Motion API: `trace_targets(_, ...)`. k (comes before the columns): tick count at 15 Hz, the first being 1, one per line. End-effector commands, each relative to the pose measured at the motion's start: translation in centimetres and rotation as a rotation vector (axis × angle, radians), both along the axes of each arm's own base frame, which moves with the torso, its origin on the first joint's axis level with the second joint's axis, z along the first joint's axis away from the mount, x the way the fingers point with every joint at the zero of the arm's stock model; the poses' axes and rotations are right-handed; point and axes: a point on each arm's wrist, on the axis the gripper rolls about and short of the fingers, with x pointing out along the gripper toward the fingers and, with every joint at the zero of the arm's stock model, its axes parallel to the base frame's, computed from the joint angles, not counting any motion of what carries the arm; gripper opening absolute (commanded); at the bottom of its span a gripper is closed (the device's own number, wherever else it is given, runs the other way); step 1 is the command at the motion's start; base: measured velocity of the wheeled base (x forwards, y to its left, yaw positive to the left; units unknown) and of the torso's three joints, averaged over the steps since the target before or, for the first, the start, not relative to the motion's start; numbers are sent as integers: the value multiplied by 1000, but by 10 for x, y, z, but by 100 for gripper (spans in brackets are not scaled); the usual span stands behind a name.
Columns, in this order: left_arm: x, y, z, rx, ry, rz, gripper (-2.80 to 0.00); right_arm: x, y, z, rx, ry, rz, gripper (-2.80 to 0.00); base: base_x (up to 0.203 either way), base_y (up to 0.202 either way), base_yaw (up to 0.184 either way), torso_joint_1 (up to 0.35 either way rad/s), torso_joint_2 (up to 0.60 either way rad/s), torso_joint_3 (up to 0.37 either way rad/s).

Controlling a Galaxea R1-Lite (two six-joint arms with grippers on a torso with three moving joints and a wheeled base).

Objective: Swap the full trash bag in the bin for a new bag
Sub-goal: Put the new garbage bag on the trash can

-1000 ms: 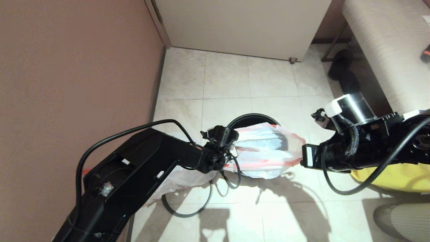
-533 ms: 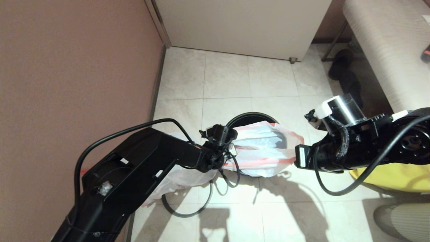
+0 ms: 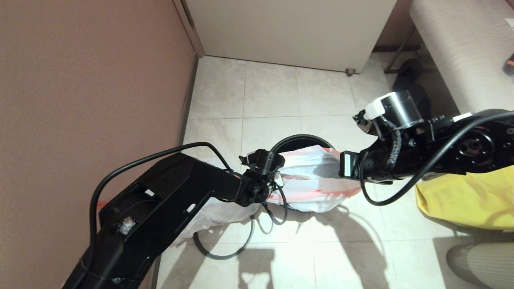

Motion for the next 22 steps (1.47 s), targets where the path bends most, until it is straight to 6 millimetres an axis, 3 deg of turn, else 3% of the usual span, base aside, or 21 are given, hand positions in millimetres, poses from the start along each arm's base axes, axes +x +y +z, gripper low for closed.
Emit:
trace_targets(1,0,0,-1,-2,0,4,-280,27,13,-29,-34,59,-3,-280,0,0,0,0,0,0)
trace_targets(3,0,0,-1,-2,2,3,-280,42,18,-39,-63,100,-4,-280,0,0,0,0,0,0)
trace_targets(7,0,0,-2,-1,3,3,-280,27,12,-44,-146,253,7,-280,0,0,0,0,0,0)
trace_targets(12,2,3,-2,-8,5,1,-280,28,14,-62,-171,318,12,-280,0,0,0,0,0,0)
trace_targets(18,3,3,-2,-9,9,-2,-280,63,15,-99,-150,282,-26,-280,0,0,0,0,0,0)
trace_targets(20,3,4,-2,-9,9,0,-280,67,11,-114,-176,328,-40,-280,0,0,0,0,0,0)
trace_targets(22,3,4,-4,-8,11,0,-280,61,8,-117,-200,383,-52,-280,0,0,0,0,0,0)
